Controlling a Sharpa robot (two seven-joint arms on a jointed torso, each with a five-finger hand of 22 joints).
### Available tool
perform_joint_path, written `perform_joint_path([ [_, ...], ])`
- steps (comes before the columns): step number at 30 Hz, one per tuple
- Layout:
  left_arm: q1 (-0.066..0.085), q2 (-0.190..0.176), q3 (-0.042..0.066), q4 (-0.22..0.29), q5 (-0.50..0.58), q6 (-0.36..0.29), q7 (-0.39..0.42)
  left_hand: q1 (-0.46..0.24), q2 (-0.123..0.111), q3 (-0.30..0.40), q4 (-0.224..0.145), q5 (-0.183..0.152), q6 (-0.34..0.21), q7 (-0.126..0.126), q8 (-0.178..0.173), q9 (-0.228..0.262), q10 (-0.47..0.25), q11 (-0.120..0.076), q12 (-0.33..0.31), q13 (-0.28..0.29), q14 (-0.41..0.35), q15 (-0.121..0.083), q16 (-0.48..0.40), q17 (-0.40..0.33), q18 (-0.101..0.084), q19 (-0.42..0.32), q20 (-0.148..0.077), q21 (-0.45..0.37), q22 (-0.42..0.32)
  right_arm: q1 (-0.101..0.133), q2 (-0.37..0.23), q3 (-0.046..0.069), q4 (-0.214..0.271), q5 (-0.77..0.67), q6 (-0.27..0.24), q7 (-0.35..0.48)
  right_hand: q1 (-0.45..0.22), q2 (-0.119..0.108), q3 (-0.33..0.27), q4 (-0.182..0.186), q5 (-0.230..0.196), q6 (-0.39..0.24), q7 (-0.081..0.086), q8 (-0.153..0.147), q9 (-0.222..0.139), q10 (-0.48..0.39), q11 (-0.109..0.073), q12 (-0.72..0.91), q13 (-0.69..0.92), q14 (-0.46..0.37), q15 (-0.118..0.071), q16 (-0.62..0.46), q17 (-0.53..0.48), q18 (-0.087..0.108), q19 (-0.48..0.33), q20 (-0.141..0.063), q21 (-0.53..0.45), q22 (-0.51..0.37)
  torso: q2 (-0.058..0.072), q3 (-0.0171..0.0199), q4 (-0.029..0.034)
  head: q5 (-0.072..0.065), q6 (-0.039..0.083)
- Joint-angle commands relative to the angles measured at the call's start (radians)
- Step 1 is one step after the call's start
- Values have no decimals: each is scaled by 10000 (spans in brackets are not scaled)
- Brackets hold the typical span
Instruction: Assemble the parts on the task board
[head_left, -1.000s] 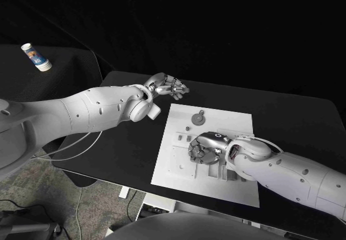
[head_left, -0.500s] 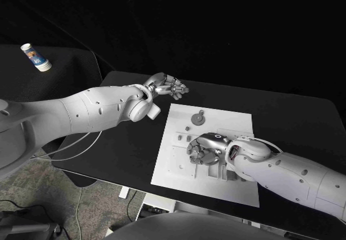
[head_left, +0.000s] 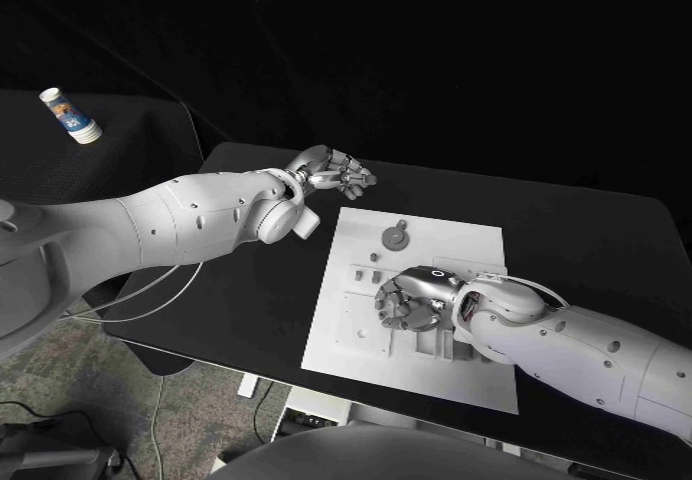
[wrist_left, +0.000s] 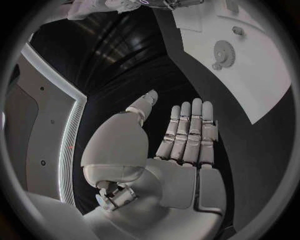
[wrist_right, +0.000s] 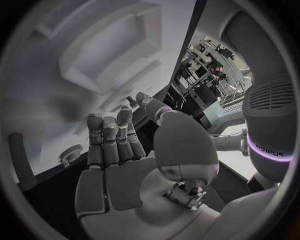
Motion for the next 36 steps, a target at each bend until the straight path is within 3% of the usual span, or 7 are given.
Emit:
perform_joint_path([
  [1, 18, 22, 9, -25, -25, 63, 85, -11, 98, -20, -8, 5, 22, -12, 15, 6, -67, 14, -37, 10, 43, 13, -53, -10, -144, -41, 9, -67, 12, 36, -154, 3, 260, 176, -151, 33, -14, -61, -74, 0, -63, -44, 5, -47, -9, -85, -9, -32, -9, -73, -19, -19, 14, 145, -72, 3, 811, -12, -5, 1, -2, -14, 16],
  [9, 17, -14, 9, -95, -25, 57, 91, -9, 99, -20, -8, 4, 24, -12, 15, 7, -66, 14, -39, 10, 44, 13, -57, -12, -145, -43, 9, -68, 13, 408, -809, 48, 1190, 770, -147, -27, -72, -81, -155, 28, -71, -30, 4, -26, -2, -98, -2, -21, -5, -79, -12, -1, 25, 140, -68, 5, 819, -12, -8, 3, -8, -95, 111],
  [14, 17, -37, 8, -164, -25, 52, 102, -8, 100, -19, -9, 4, 25, -12, 16, 7, -66, 14, -40, 11, 44, 13, -59, -12, -145, -44, 9, -68, 13, 742, -1286, 299, 1746, 973, -313, -2, -91, -77, -178, 39, -71, -20, 2, -16, 2, -98, 0, -15, -3, -79, -11, 5, 29, 138, -65, 6, 822, -12, -17, 26, -51, -173, 221],
  [19, 17, -40, 8, -237, -25, 26, 127, -5, 100, -19, -9, 4, 27, -12, 16, 7, -64, 13, -42, 11, 45, 13, -62, -13, -145, -46, 9, -69, 13, 1088, -1733, 652, 2007, 1361, -276, -81, -99, -53, -205, 49, -65, 22, -5, 16, 15, -78, -4, 7, 6, -66, -11, 24, 38, 142, -48, 3, 837, -9, -20, 51, -69, -313, 406],
  [24, 17, -47, 7, -238, -21, 31, 139, -2, 102, -17, -11, 4, 32, -14, 19, 8, -61, 10, -43, 13, 44, 11, -66, -15, -146, -50, 10, -72, 13, 1282, -2098, 1019, 1546, 1707, -270, -180, -107, -33, -229, 60, -63, 76, -11, 53, 30, -51, -11, 31, 14, -52, -12, 43, 46, 146, -28, 0, 852, -5, 3, 41, -52, -580, 656],
  [26, 16, -44, 7, -239, -21, 36, 141, 0, 102, -17, -11, 4, 34, -14, 20, 9, -60, 8, -43, 13, 43, 10, -68, -16, -147, -51, 10, -73, 13, 1293, -2182, 1100, 1297, 1791, -269, -199, -108, -32, -233, 61, -63, 82, -12, 57, 32, -49, -12, 34, 14, -50, -13, 45, 47, 147, -26, 0, 854, -4, 7, 35, -52, -657, 729],
  [36, 14, -48, 7, -208, -21, 58, 144, 3, 103, -16, -12, 4, 41, -15, 23, 11, -55, 4, -44, 15, 41, 7, -74, -18, -149, -56, 11, -75, 13, 1269, -2322, 1110, 379, 1764, -145, -304, -160, -100, -321, 70, -73, 102, -10, 78, 41, -36, -14, 54, 20, -44, -13, 64, 56, 148, -11, -1, 869, -2, 20, 34, -23, -991, 942],
])
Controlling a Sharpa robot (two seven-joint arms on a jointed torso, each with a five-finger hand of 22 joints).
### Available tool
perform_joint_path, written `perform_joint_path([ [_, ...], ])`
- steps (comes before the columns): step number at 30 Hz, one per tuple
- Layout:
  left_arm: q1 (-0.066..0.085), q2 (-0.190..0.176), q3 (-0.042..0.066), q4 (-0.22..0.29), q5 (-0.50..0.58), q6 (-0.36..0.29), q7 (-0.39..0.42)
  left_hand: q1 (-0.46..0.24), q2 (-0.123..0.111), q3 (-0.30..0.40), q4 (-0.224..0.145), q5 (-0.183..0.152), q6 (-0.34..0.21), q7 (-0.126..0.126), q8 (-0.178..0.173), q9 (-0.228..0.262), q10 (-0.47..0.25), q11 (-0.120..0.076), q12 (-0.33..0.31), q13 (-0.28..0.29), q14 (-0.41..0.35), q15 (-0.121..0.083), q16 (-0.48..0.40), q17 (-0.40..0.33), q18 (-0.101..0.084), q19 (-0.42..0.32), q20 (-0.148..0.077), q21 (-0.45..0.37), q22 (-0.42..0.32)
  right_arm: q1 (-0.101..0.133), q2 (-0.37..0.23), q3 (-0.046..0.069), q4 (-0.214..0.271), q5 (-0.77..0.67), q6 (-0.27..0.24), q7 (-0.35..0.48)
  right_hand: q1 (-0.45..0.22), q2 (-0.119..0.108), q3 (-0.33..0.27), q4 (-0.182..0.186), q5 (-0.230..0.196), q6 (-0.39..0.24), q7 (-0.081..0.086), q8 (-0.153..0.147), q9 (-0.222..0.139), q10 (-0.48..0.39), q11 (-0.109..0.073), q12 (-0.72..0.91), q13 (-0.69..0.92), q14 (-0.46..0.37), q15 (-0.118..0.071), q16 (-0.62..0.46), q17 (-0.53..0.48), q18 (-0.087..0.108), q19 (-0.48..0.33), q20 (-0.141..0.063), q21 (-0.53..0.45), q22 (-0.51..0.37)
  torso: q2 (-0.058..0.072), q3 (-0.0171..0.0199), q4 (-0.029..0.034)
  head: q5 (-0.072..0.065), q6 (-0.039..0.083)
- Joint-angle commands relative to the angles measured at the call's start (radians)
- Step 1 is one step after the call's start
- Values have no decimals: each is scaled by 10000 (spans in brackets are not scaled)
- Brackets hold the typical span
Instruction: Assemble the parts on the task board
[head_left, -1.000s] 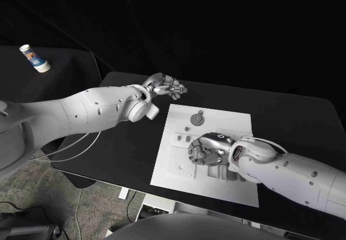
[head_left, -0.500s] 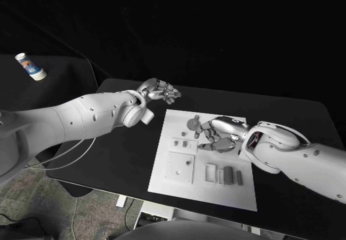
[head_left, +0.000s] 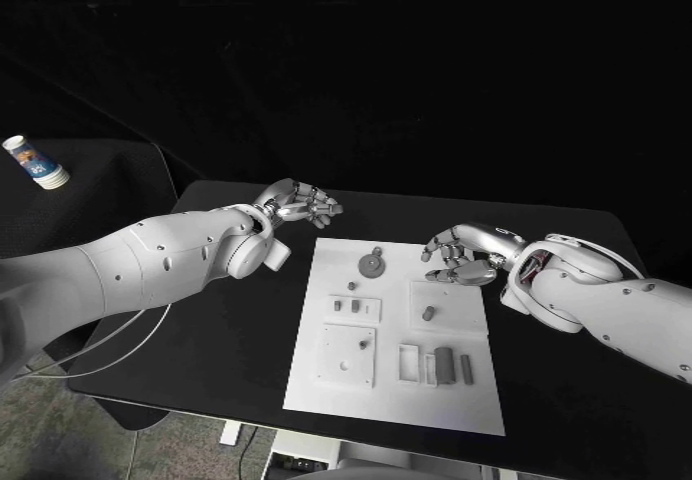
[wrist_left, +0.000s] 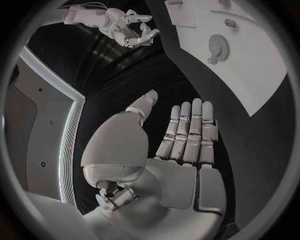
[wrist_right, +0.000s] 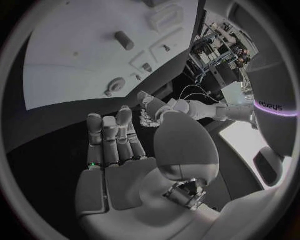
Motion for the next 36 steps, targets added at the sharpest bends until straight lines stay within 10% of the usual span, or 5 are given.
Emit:
perform_joint_path([
  [1, 13, 10, 8, 31, -16, 64, 131, 4, 103, -16, -13, 4, 42, -16, 23, 11, -54, 4, -44, 15, 41, 7, -36, -11, -148, -58, 10, -36, 16, -73, -7, -4, -160, 25, 128, -98, -104, -46, -96, -1, -33, 81, 10, 27, 9, -37, -13, 54, 10, -42, -16, 60, 15, 148, -11, -2, 869, -4, 3, -10, 16, -134, 60],
  [18, 11, -28, 7, 18, -16, 68, 130, 5, 103, -16, -12, 3, 51, -15, 27, 13, -47, 0, -47, 18, 39, 4, -46, -15, -151, -65, 13, -40, 17, -983, -164, -112, -326, -493, 667, -385, -600, -359, -1257, 42, -28, -1456, 116, -343, -287, -794, 182, -46, -22, -712, 146, 3, 70, 76, -293, 6, 711, -133, -7, -36, 42, -226, 56],
  [36, 11, -18, 7, 17, -16, 83, 134, 3, 107, -17, -7, 2, 62, -14, 32, 15, -39, -2, -50, 21, 38, 2, -58, -19, -155, -72, 16, -45, 17, -1364, 83, -117, -505, -539, 483, -241, 34, 80, -1119, -22, -4, -717, 52, 182, -80, -835, 171, 184, 65, -774, 166, 144, 145, 165, -116, -67, 928, -62, -8, -41, 46, -234, 7],
])
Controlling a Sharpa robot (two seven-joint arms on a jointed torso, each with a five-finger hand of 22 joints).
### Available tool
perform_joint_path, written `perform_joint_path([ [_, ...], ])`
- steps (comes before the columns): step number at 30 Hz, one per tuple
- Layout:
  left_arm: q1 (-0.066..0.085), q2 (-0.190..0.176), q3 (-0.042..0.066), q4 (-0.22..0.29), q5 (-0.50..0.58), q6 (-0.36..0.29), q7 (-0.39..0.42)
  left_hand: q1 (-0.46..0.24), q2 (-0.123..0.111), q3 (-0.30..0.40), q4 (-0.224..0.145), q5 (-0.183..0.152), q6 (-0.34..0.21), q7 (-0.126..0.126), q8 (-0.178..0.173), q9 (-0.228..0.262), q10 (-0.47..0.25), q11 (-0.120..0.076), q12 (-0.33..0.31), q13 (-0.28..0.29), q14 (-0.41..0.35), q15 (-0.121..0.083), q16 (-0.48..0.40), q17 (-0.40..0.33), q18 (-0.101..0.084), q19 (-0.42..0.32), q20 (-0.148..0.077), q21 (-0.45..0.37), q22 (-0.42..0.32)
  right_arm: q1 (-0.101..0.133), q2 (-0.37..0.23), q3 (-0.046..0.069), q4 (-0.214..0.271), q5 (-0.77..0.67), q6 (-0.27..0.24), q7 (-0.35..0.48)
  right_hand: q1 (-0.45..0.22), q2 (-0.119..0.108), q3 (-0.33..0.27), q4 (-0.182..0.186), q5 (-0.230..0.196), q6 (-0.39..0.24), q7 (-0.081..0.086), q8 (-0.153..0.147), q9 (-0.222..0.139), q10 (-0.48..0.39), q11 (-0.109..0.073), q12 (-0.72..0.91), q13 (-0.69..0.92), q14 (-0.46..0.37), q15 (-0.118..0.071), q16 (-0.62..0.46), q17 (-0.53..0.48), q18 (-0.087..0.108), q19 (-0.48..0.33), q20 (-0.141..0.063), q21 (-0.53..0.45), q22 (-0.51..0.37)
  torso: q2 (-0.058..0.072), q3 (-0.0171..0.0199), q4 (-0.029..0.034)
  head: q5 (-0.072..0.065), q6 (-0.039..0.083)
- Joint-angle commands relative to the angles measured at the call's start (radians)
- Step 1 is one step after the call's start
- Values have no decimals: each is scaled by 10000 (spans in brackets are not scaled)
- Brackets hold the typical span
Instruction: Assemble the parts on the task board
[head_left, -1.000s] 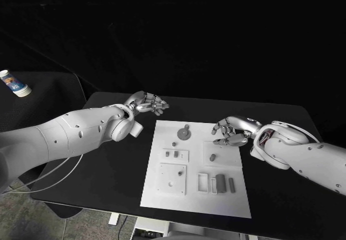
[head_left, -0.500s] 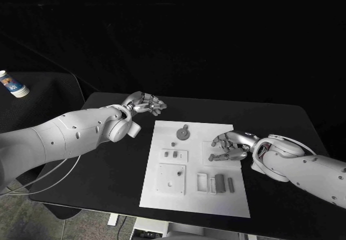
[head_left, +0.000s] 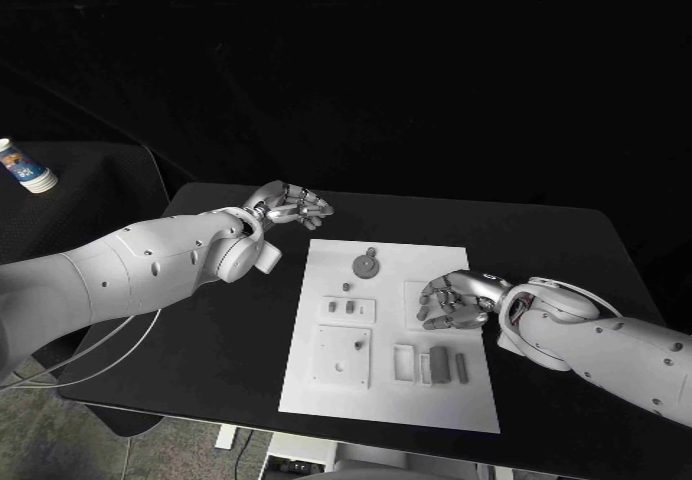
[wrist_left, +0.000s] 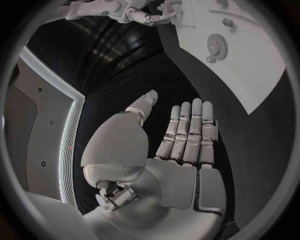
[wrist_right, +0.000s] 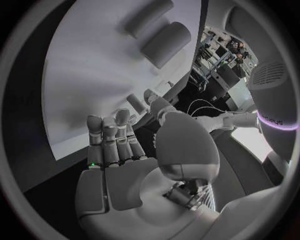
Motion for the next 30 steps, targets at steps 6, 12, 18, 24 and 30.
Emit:
perform_joint_path([
  [6, 12, 28, 8, 10, -14, 83, 130, 2, 110, -17, -5, 2, 67, -14, 34, 16, -36, -2, -51, 14, 38, 1, -62, -12, -157, -74, 17, -46, 11, -82, 125, -1, -20, -191, -101, 133, 601, 224, 374, -9, -2, 691, -52, 319, 163, 90, -63, 157, 21, 62, -41, 116, 23, 241, 180, -2, 998, 35, 0, 4, 1, 2, -10],
  [12, 12, 32, 8, 7, -14, 98, 109, 2, 113, -16, -3, 2, 70, -14, 36, 17, -34, -2, -52, 15, 38, 1, -65, -13, -157, -76, 17, -47, 11, -101, 149, -1, -56, -191, -78, 128, 681, 308, 465, 18, 1, 896, -70, 409, 209, 145, -78, 179, 13, 102, -52, 130, 19, 246, 216, -3, 1024, 43, 1, -2, 4, -1, -33],
  [18, 12, 29, 8, 5, -14, 100, 109, 2, 115, -16, -2, 2, 73, -14, 37, 17, -32, -2, -53, 16, 39, 1, -67, -14, -158, -77, 18, -48, 11, -116, 157, -1, -68, -191, -140, 126, 738, 408, 558, 46, 5, 1093, -87, 490, 251, 201, -91, 191, 0, 144, -62, 140, 13, 249, 250, -3, 1047, 51, -2, 2, -4, 12, -35],
  [24, 11, 34, 8, -1, -14, 103, 108, 1, 118, -16, 0, 2, 76, -14, 38, 18, -30, -2, -54, 16, 39, 1, -70, -15, -159, -78, 19, -49, 11, -122, 169, -1, -81, -191, -300, 187, 795, 557, 679, 74, 8, 1345, -113, 592, 304, 283, -109, 208, -18, 211, -79, 160, 7, 256, 300, -5, 1079, 62, -1, 3, -2, 4, -43],
  [30, 11, 37, 8, -3, -14, 109, 105, 0, 121, -15, 2, 2, 79, -13, 39, 18, -28, -2, -56, 17, 40, 1, -73, -16, -160, -80, 19, -50, 12, -136, 205, -1, -71, -191, -616, 300, 855, 729, 816, 78, 8, 1676, -148, 727, 375, 452, -148, 248, -39, 356, -115, 209, 4, 280, 413, -16, 1162, 99, 0, 1, -4, 0, -46],
])
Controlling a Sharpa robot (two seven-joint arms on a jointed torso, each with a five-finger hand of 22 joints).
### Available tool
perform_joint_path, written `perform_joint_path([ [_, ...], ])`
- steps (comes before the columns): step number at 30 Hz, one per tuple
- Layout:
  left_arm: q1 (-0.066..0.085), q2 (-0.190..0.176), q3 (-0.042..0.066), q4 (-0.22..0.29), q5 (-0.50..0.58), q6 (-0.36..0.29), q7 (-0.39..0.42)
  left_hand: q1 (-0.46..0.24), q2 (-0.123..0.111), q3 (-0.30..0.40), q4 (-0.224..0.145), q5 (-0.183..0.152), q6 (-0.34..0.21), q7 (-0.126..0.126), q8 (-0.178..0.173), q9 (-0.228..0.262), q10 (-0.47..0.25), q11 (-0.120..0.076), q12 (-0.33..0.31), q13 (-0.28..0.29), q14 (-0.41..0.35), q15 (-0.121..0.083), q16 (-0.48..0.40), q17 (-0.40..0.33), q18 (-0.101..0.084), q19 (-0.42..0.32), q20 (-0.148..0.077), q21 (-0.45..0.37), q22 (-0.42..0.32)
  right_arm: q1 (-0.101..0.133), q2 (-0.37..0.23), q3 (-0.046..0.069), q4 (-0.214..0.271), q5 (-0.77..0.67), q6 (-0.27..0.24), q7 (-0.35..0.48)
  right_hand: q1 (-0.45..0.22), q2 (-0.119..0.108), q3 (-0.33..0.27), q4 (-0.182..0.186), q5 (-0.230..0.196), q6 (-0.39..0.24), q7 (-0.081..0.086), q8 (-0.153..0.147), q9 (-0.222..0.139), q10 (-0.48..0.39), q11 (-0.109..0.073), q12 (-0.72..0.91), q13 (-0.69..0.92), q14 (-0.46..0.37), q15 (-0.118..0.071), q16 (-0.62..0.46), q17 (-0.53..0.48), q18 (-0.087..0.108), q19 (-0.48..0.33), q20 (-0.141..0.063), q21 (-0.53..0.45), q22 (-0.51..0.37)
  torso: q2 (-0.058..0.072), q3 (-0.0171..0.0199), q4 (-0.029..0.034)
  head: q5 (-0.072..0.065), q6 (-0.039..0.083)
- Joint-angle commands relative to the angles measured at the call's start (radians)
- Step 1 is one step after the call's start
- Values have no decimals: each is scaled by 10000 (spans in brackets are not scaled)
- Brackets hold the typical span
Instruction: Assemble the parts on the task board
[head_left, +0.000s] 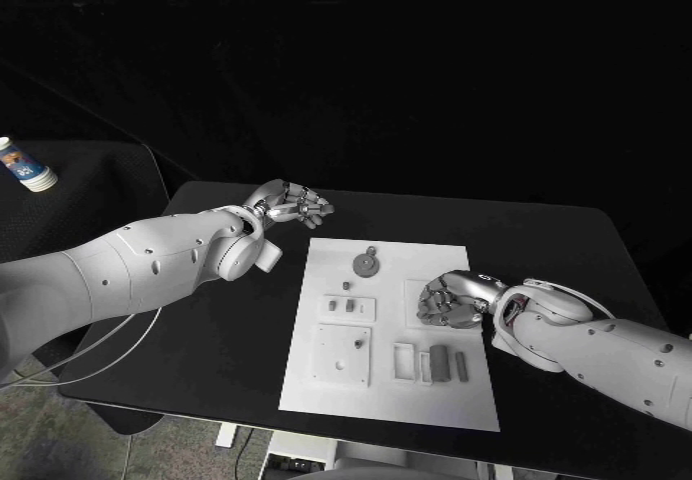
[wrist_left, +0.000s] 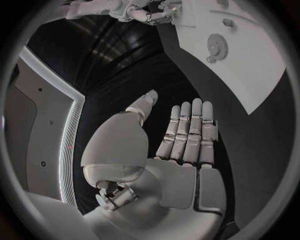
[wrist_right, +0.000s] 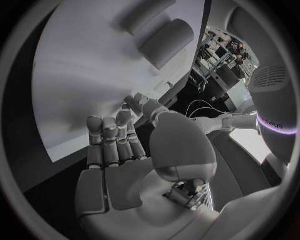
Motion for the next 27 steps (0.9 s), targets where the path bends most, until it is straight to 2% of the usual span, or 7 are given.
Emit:
perform_joint_path([
  [1, 12, 20, 7, 12, -13, 102, 106, 1, 121, -15, 2, 2, 80, -13, 39, 10, -27, -2, -56, 10, 40, 1, -34, -17, -160, -80, 19, -50, 15, -15, 30, -2, 19, -91, -310, 208, 10, 137, 80, 15, 6, 173, 8, 82, 36, 122, -15, 76, -16, 99, -16, 72, -7, 144, 119, -4, 1177, 22, 0, -1, -2, -3, -4],
  [12, 12, 16, 7, 16, -13, 95, 97, -1, 124, -15, 5, 2, 83, -11, 41, 11, -25, -1, -58, 12, 41, 1, -38, -18, -161, -82, 20, -52, 15, -57, 90, -2, -6, -88, -548, 174, 17, 158, 115, 8, 5, 340, -12, 152, 73, 217, -40, 94, -28, 187, -41, 97, -10, 160, 184, -11, 1225, 47, -3, -16, 8, 14, -47],
  [21, 13, -2, 7, 27, -13, 101, 94, -2, 125, -16, 7, 2, 86, -7, 41, 11, -22, 1, -60, 13, 42, 2, -42, -20, -162, -85, 21, -53, 16, -70, 108, -2, -9, -88, -591, 202, 8, 107, 104, -5, -3, 346, -10, 147, 73, 240, -47, 95, -34, 209, -48, 101, -13, 164, 200, -13, 1237, 55, -4, -11, 7, 20, -56],
  [24, 13, -4, 7, 22, -13, 101, 93, -2, 126, -16, 7, 1, 87, -6, 41, 12, -21, 2, -61, 13, 43, 2, -43, -20, -163, -85, 21, -54, 16, -72, 63, -2, 27, -66, -666, 240, 29, 146, 138, -7, 6, 396, -18, 165, 84, 268, -56, 94, -43, 236, -59, 103, -18, 173, 224, -17, 1251, 63, -3, -7, 4, 22, -71],
  [25, 13, -6, 7, 21, -13, 101, 93, -3, 126, -16, 8, 1, 88, -5, 42, 12, -20, 2, -61, 13, 43, 2, -44, -21, -163, -86, 21, -54, 16, -72, 49, -2, 37, -22, -688, 259, 107, 279, 256, -31, 63, 529, -37, 202, 104, 327, -76, 76, -75, 295, -83, 95, -39, 195, 271, -23, 1264, 78, -3, -7, 4, 22, -71],
  [27, 13, -7, 7, 23, -13, 102, 93, -3, 127, -17, 8, 1, 89, -5, 42, 12, -19, 2, -61, 14, 43, 2, -45, -21, -163, -86, 21, -54, 16, -72, -2, -2, 74, 135, -689, 310, 156, 362, 330, -47, 89, 596, -47, 217, 113, 356, -84, 63, -94, 322, -94, 87, -53, 205, 292, -24, 1266, 84, -4, -5, 2, 20, -69],
])
